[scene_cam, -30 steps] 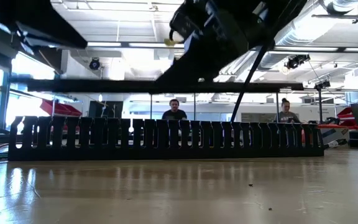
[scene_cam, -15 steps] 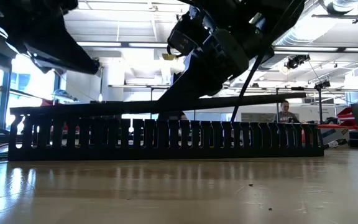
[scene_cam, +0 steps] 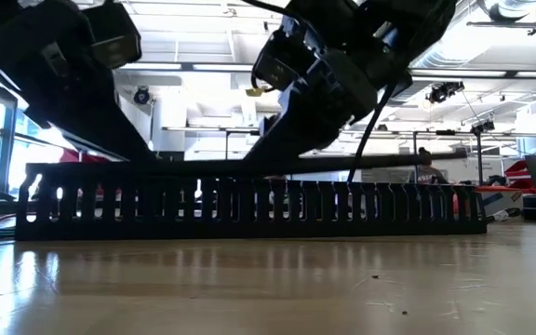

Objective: Ziptie cables
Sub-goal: Close the black cable duct

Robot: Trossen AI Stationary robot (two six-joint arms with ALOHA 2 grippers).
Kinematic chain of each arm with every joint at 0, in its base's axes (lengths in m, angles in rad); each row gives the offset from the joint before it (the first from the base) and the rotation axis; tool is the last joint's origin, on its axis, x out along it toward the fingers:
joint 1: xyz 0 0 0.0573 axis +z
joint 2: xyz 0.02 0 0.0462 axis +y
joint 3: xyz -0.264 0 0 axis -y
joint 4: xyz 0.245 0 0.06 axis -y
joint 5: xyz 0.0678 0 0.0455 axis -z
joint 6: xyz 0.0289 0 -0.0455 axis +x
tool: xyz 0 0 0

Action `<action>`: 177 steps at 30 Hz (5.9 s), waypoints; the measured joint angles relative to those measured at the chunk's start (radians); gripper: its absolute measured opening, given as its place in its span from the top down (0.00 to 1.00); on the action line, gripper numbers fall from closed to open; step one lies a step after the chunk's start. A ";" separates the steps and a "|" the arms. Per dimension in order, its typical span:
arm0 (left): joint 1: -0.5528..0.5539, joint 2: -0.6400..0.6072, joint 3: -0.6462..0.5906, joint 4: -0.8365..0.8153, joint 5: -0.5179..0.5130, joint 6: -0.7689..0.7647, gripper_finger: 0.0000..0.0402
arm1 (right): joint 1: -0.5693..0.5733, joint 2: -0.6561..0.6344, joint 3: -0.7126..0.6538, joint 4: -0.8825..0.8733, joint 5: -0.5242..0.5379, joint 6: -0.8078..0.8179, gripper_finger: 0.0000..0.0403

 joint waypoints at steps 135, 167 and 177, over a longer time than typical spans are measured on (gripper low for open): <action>-0.074 0.029 0.002 0.053 0.130 0.034 1.00 | 0.100 0.034 0.054 -0.054 0.083 0.097 0.47; -0.080 -0.148 -0.003 -0.124 -0.019 0.053 1.00 | 0.091 -0.028 0.055 -0.020 0.155 0.071 0.47; -0.127 -0.213 -0.003 -0.149 -0.118 0.059 1.00 | 0.095 -0.033 0.056 -0.050 0.142 0.017 0.47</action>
